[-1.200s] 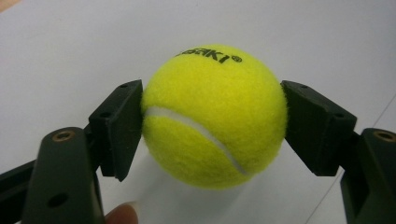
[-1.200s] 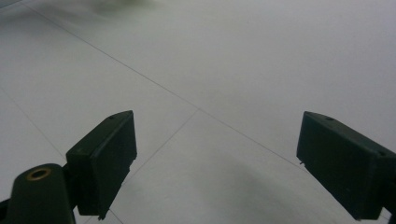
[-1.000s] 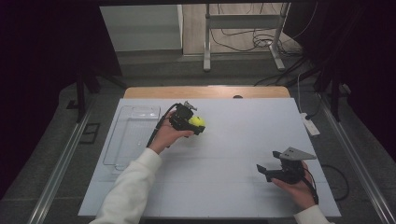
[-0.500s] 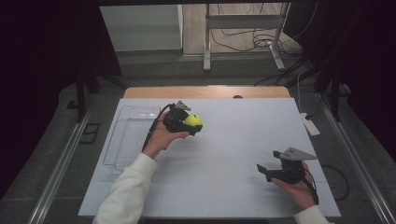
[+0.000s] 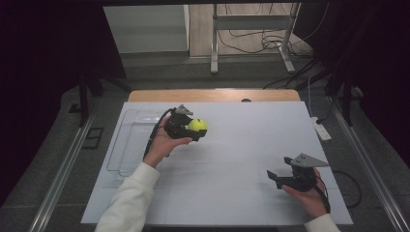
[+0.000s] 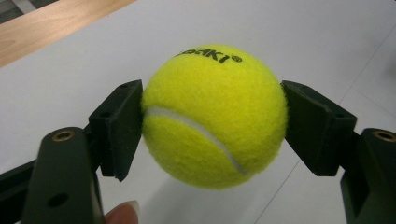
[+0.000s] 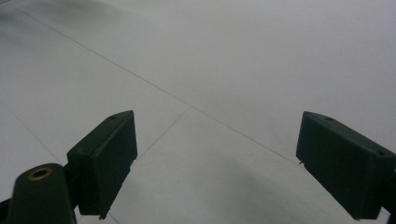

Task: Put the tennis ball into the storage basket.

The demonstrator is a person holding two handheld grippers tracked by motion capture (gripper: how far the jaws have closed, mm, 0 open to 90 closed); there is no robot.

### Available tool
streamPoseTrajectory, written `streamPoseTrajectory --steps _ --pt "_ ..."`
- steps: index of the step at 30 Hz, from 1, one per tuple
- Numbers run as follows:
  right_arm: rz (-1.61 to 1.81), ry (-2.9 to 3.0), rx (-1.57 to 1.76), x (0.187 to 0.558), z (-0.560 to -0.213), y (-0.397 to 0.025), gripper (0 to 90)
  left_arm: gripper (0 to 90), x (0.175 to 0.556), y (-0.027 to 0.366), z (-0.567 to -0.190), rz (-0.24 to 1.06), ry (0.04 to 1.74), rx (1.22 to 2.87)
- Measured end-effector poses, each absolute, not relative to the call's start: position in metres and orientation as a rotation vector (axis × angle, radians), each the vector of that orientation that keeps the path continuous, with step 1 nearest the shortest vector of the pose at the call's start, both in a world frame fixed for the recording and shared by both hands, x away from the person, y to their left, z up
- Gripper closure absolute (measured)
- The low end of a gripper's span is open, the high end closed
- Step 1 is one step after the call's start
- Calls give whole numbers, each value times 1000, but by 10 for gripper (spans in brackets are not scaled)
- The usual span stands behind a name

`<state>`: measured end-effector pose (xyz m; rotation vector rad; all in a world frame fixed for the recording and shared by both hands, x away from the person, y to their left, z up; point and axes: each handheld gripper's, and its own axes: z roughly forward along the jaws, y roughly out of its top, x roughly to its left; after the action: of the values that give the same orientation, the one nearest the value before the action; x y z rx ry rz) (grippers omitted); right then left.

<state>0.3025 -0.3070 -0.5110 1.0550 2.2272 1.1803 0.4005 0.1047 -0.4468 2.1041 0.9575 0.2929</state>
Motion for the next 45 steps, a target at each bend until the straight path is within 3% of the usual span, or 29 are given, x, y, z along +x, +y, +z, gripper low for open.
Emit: streamPoseTrajectory --steps 45 --pt "1195 2249 1022 303 -510 -305 134 264 369 129 -431 382 931 2007"
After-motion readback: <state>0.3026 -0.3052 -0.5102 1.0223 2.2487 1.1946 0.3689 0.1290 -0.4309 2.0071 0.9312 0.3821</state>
